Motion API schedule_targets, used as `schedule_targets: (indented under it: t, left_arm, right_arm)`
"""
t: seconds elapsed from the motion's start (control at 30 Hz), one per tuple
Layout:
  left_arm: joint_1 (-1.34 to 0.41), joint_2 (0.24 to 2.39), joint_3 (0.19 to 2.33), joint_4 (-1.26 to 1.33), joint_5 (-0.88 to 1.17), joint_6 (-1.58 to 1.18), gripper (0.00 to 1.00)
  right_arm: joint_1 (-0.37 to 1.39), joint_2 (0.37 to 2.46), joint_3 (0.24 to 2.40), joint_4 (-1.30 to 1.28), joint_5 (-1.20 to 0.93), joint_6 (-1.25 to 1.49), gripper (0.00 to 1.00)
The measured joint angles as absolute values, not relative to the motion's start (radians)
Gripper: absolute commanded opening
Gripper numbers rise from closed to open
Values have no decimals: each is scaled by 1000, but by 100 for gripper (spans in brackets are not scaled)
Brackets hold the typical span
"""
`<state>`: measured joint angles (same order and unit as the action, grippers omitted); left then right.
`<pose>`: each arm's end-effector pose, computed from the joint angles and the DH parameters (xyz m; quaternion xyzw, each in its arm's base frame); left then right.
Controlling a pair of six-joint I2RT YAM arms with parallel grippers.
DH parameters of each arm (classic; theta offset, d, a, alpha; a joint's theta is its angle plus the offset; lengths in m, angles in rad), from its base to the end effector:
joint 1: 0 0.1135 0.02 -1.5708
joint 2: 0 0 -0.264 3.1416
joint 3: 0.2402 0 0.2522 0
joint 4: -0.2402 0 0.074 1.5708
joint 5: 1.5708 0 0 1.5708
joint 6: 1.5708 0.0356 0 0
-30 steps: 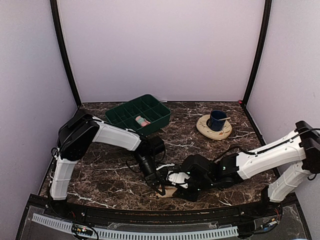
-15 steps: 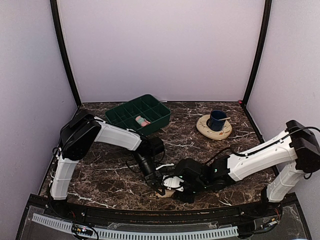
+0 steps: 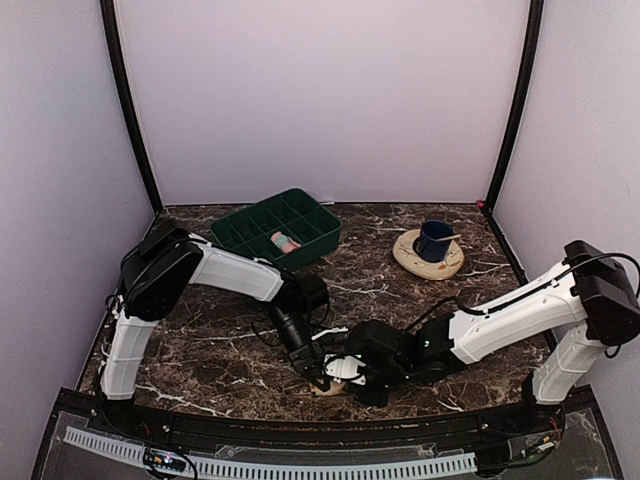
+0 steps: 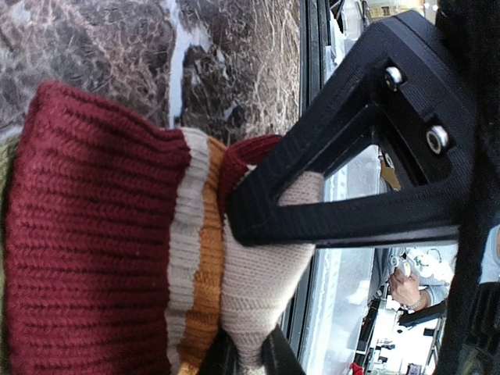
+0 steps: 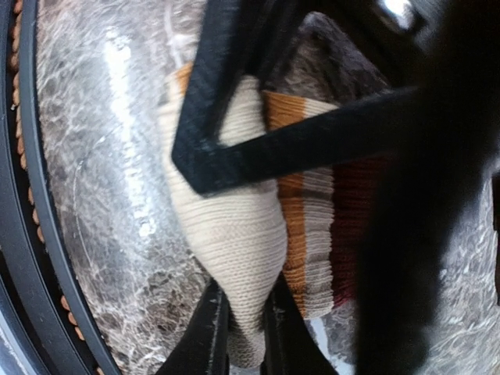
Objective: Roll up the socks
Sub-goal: Roll the sock at the center of the board.
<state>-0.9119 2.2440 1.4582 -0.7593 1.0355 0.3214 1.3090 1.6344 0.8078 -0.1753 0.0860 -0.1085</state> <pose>0.2222 -0.3370 0.0969 -0.5077 -0.7052 0.4767 0.1333 0.0821 0.2946 0.1452 -0.6150 0.7359 0.1243 0.2547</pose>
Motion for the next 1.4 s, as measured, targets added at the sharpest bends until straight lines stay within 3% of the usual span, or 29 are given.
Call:
schedule_targets:
  t: [0.57,1.4]
  left_arm:
    - [-847,2128,1294,-582,1031,174,33]
    - [-775,1880,1054,-232,868,-25,39]
  right_arm:
    - [1294,1631,785,-125,44,-43,0]
    - [1108,1628,756,-101,-289,56,0]
